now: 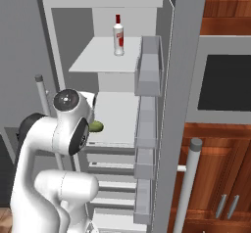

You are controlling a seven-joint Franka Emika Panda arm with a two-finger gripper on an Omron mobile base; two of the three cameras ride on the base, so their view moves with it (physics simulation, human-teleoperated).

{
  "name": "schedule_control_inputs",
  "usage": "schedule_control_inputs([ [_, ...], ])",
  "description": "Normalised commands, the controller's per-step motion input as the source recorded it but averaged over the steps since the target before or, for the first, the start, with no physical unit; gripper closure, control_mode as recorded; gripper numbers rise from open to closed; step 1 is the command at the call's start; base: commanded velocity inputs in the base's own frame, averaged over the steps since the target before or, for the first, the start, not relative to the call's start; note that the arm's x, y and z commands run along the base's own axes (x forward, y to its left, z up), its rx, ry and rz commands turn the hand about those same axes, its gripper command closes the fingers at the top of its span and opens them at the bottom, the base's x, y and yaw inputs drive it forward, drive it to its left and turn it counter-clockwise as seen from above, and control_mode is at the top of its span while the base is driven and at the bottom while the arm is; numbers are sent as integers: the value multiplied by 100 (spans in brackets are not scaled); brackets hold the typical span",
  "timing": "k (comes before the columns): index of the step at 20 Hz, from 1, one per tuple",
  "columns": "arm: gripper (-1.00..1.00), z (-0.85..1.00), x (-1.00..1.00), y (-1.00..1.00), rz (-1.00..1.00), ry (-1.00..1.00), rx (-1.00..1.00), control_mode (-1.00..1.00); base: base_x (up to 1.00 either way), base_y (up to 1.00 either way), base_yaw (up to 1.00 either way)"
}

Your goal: Place the liquor on the top shelf of the fridge to keep it out of children's reach, and place the cucumber and bell pepper on lower shelves for easy access.

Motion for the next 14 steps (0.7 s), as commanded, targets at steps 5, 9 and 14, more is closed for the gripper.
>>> schedule_control_inputs([
  [5, 100, -32, 53, 0, 6, 0, 0, -100, 0, 0, 0],
  [9, 100, -22, 47, -9, 5, 0, 0, -100, 0, 0, 0],
  [14, 100, -17, 49, -10, 4, 0, 0, -100, 0, 0, 0],
])
